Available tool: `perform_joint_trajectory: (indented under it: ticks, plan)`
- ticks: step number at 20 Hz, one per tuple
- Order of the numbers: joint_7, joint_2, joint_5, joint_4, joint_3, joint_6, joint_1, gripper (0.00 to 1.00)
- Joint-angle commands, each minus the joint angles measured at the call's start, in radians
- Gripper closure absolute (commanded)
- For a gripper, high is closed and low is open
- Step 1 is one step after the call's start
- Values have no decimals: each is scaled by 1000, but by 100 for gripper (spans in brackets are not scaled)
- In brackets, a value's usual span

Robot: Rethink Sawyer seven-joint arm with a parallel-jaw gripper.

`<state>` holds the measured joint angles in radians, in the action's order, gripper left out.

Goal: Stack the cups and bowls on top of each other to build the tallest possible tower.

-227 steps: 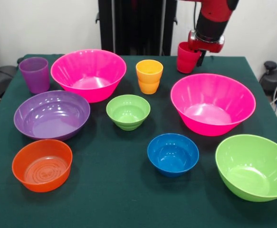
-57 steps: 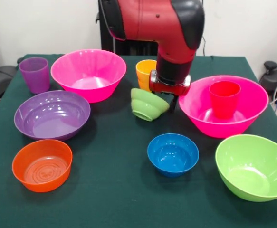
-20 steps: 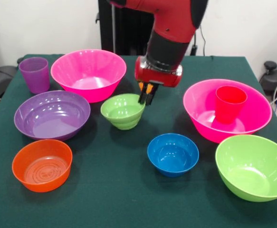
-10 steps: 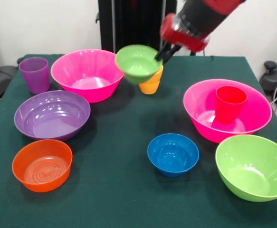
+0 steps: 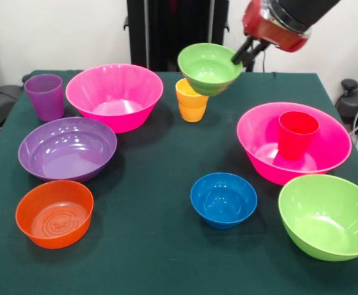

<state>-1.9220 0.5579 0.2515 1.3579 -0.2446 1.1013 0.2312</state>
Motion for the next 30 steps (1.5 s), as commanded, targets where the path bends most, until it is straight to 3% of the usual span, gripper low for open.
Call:
perform_joint_trajectory:
  ticks: [1, 10, 30]
  plan:
    - [-254, -54, -100, -18, 96, -102, -3, 100]
    - [-331, -88, -172, -98, 55, 35, 66, 100]
    - [-430, -204, -238, -257, 38, 73, 106, 100]
